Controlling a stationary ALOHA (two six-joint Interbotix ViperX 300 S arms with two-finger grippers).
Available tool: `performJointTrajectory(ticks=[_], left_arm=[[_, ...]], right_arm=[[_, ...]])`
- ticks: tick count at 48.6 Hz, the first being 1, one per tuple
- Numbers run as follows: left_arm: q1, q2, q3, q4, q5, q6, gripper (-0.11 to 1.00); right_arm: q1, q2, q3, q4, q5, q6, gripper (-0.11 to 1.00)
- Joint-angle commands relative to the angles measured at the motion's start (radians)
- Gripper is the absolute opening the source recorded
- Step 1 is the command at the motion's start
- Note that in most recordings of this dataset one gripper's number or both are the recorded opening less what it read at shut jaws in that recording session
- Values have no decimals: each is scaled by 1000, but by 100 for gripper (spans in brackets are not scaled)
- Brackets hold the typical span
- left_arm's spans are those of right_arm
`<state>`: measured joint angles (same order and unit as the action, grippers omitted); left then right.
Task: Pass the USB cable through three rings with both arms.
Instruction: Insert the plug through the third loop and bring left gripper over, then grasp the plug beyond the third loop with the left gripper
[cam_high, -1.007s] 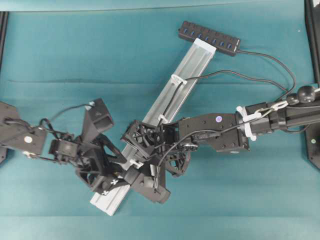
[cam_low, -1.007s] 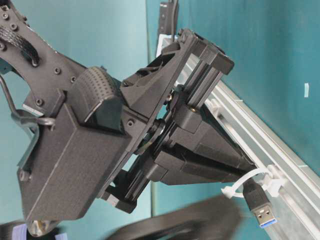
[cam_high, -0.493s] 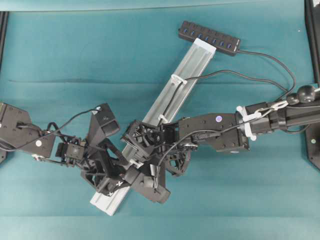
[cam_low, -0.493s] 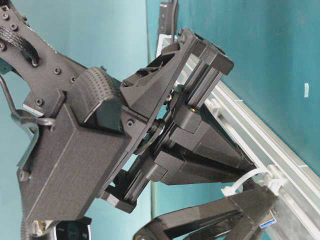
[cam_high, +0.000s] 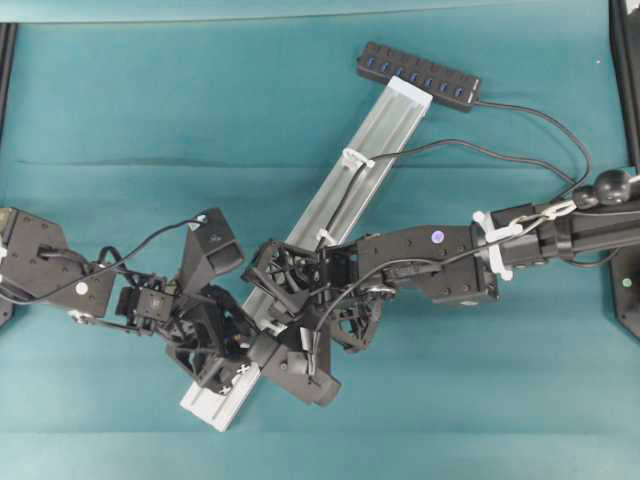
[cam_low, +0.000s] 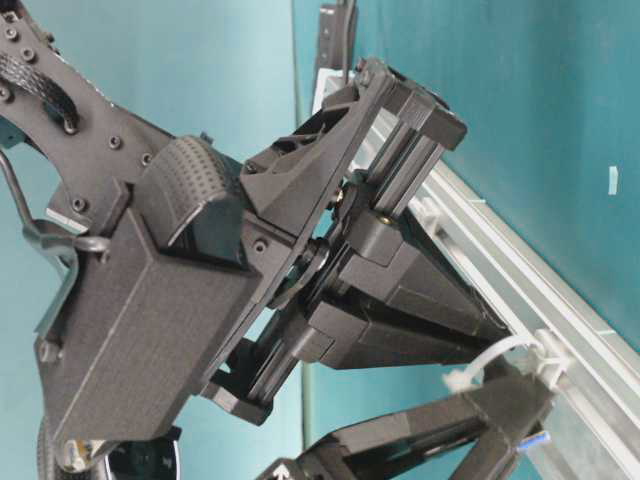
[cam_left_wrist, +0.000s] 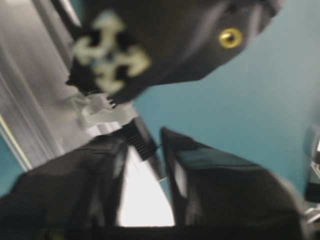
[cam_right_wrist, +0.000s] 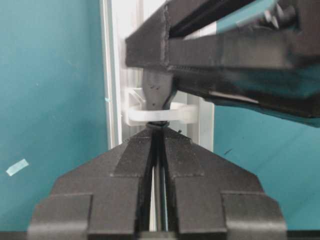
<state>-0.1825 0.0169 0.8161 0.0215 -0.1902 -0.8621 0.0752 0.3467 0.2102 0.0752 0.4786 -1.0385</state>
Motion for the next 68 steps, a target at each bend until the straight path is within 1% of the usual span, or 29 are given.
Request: performJointTrajectory(ticks=[1,3,16,25,35,38,40,43,50,52,54,59,62,68], left_arm=[[-2,-8,-21,5,-9,3,18],[-2,-6,-21,5,-9,3,16],[-2,-8,-20,2,-6,3,16],[-2,-8,-20,5,-5,2,16],[-2,-11,-15,2,-5,2,16],[-2,-12,-11,2,-5,2,16],[-2,-14,-11,5,-5,2,16],[-2,-14,-11,5,-5,0,16],[-2,-15,-6,5,-5,0,14],[-2,-15,-5,5,-5,0,14],[-2,-15,-2,5,-5,-2,14],[-5,-28,6,5,-5,-2,14],[-9,-37,11,5,-5,-5,14],[-21,-57,34,2,-3,-37,14]], right_arm=[[-2,3,-3,3,-8,11,6],[-2,2,-3,3,-8,11,6],[-8,2,-2,2,-3,9,6],[-8,-2,-2,2,-26,9,6],[-9,-2,0,2,-9,12,8],[-9,-5,2,3,5,14,14],[-11,-8,3,2,14,14,22],[-12,-11,3,2,25,14,38],[-18,-18,5,3,28,15,81],[-21,-23,6,2,26,15,87],[-21,-26,8,2,21,15,88],[-28,-31,11,3,20,15,83],[-29,-34,14,3,20,15,83],[-40,-44,20,3,20,17,83]])
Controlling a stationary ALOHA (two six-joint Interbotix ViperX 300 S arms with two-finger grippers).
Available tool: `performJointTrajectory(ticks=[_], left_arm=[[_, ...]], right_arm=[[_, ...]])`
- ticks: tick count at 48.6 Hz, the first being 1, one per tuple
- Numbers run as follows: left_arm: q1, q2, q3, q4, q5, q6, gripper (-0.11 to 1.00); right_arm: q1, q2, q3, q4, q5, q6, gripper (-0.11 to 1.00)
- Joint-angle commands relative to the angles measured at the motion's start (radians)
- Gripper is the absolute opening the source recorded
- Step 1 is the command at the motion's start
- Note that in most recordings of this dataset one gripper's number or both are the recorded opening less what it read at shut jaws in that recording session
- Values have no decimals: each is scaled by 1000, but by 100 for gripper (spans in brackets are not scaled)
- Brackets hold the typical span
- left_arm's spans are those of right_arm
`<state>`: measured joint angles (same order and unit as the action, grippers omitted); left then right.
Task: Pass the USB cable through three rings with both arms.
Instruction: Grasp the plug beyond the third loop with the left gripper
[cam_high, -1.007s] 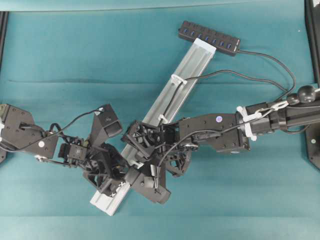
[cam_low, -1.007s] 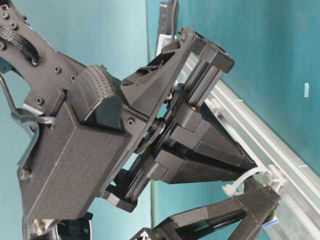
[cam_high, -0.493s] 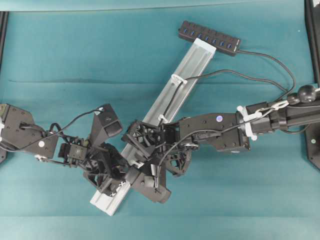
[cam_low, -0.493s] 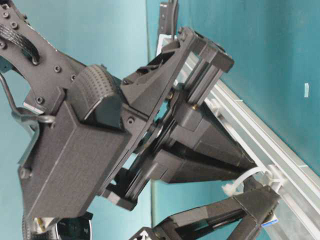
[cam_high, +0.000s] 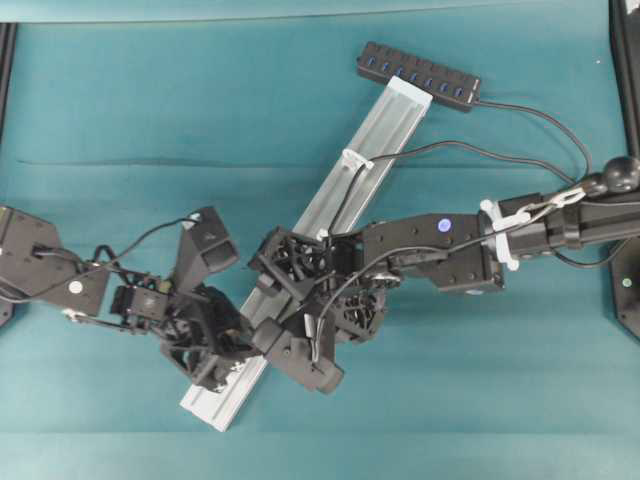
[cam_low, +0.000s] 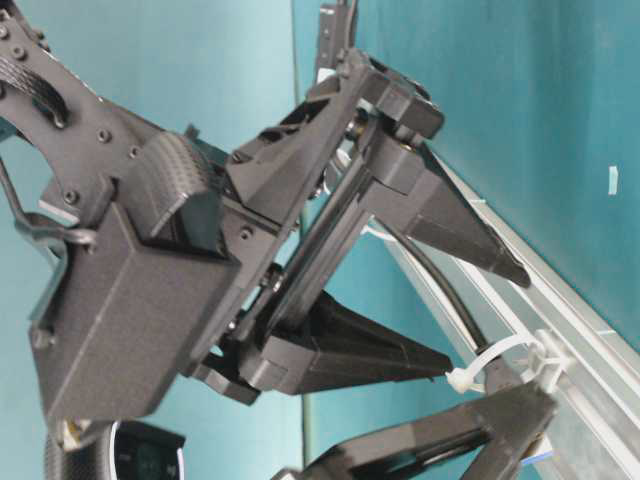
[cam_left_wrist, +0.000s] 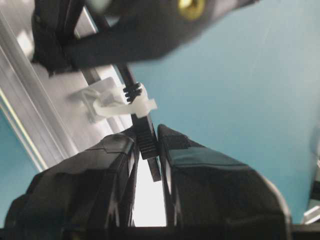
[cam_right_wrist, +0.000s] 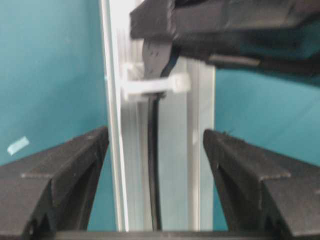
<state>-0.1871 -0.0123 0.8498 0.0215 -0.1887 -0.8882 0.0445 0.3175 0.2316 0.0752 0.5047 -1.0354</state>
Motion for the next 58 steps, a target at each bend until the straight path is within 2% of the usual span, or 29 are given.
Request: performJointTrajectory(ticks=[1,7,16,28,44,51,58], left_arm=[[-18,-32,5,5,-6,-21,14],[-34,-54,35,2,-9,-58,12],[-44,-89,58,5,-11,-84,12],[-46,-190,74,5,-3,-95,12],[-46,-367,97,5,72,-97,12],[-46,-410,97,5,115,-98,12],[-46,-439,106,5,140,-97,12]], right_arm=[[-11,-17,0,2,-6,14,83],[-29,-28,5,3,-14,29,83],[-61,-49,8,-2,-18,130,83],[-69,-97,52,-2,-21,201,83],[-69,-175,150,-2,-143,465,83],[-69,-207,181,-2,-178,532,83],[-71,-236,207,-2,-187,569,83]])
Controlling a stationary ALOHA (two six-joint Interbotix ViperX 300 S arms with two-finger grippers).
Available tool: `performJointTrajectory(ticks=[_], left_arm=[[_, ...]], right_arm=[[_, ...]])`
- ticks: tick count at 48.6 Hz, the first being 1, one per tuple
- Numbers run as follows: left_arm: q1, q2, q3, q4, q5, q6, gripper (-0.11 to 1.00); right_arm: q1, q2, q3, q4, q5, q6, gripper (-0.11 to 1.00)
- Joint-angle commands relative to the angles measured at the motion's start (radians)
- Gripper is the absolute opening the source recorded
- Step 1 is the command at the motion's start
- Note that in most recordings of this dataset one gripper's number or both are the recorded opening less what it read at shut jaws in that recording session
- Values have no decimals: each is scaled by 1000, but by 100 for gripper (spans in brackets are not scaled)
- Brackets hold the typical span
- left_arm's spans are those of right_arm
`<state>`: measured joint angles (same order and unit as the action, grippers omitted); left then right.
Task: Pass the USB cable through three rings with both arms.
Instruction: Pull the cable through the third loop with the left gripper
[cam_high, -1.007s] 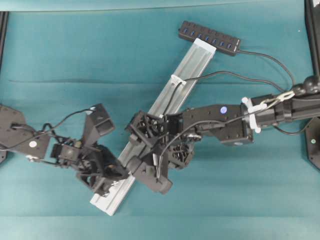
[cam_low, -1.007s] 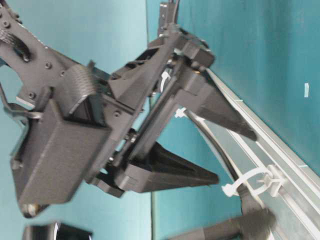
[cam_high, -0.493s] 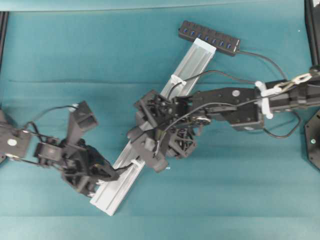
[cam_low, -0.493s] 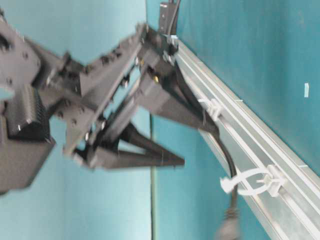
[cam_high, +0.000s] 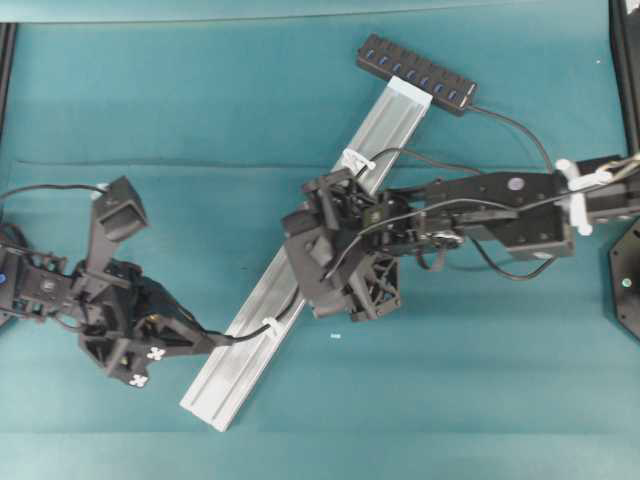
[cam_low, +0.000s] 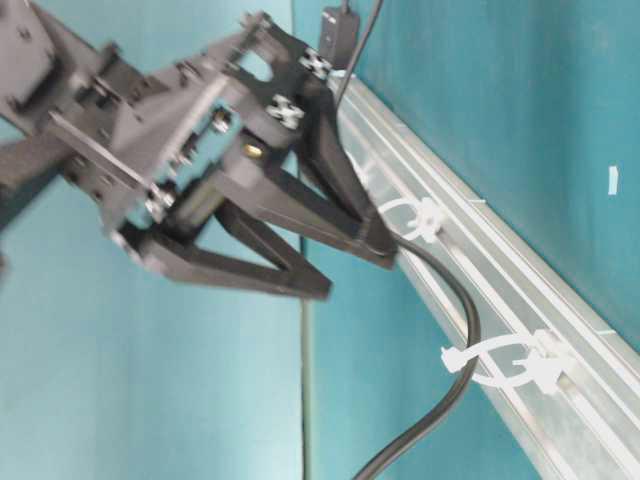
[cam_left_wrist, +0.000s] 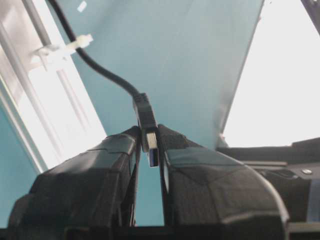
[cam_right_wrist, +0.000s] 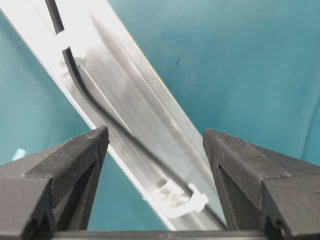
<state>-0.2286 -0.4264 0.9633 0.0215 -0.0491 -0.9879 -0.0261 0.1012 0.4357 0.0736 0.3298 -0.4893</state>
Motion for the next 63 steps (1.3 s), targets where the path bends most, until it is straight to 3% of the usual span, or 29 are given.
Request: performJointTrajectory(ticks=[1,63], left_arm=[[-5,-26,-6,2,2,3,12],[8,-21,-2,5,34,8,12]], right_arm=[[0,-23,6,0,-14,26,83],[-3,-48,20,0,-34,40,83]])
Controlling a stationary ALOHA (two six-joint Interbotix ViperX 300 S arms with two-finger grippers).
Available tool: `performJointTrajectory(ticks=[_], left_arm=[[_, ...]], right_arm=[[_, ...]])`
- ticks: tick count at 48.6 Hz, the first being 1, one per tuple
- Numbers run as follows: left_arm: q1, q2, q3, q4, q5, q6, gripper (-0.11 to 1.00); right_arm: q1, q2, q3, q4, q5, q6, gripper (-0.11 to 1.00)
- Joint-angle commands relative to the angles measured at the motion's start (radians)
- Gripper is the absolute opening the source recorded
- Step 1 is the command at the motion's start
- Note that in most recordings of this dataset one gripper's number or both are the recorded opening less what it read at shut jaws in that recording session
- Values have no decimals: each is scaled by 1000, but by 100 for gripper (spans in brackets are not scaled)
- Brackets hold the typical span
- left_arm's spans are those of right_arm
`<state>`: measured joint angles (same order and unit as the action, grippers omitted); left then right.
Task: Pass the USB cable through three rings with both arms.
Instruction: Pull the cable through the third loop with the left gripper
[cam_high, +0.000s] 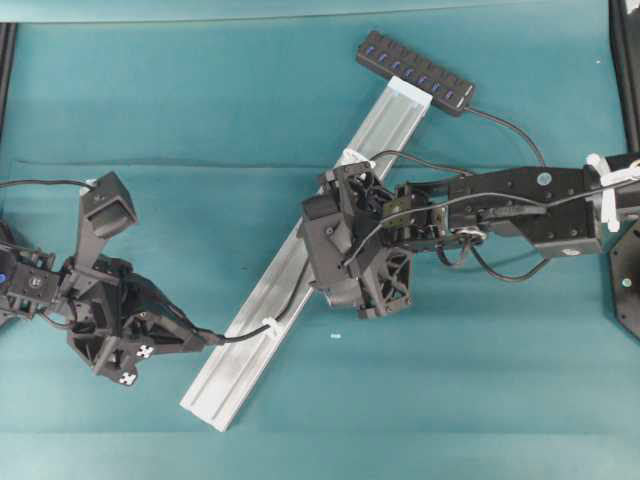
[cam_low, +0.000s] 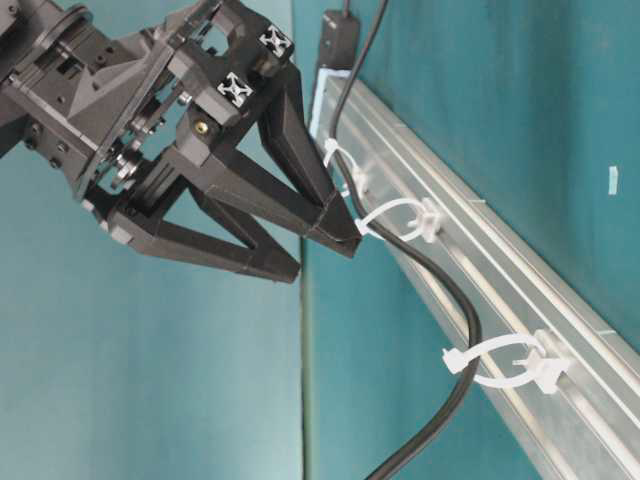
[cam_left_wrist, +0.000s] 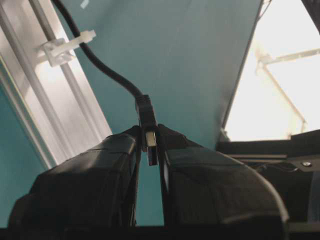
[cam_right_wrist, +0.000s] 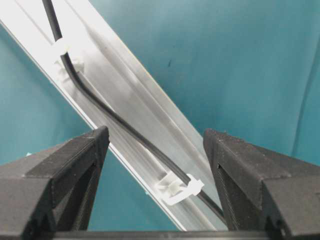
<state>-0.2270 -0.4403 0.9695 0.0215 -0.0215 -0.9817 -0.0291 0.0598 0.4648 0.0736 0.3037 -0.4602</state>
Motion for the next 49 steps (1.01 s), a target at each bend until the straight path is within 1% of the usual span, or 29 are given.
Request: performJointTrajectory(ticks=[1,17,20,22,30,34,36,41,45,49], left_arm=[[8,-8,-8,5,11,0,12],[9,-5,-8,5,32,2,11],[9,-6,-8,5,34,2,21],[9,-6,-6,5,37,2,31],[9,-9,-8,5,63,8,79],[9,-12,-12,5,61,14,96],[9,-14,-11,5,60,15,97],[9,-20,-11,5,58,18,93],[12,-29,-11,5,58,23,93],[18,-46,-14,6,58,43,93]], right_arm=[[-2,-8,-9,0,-8,11,83],[0,-11,-12,-2,-12,14,83],[0,-14,-14,0,-11,15,83],[0,-15,-14,0,-11,15,83],[0,-34,-14,0,-11,17,83],[-2,-44,-14,2,-9,23,83],[-2,-51,-14,2,-9,31,83],[-2,-75,-14,2,-11,66,83],[-5,-100,-12,2,-11,104,83],[-9,-130,-3,2,-8,152,83]])
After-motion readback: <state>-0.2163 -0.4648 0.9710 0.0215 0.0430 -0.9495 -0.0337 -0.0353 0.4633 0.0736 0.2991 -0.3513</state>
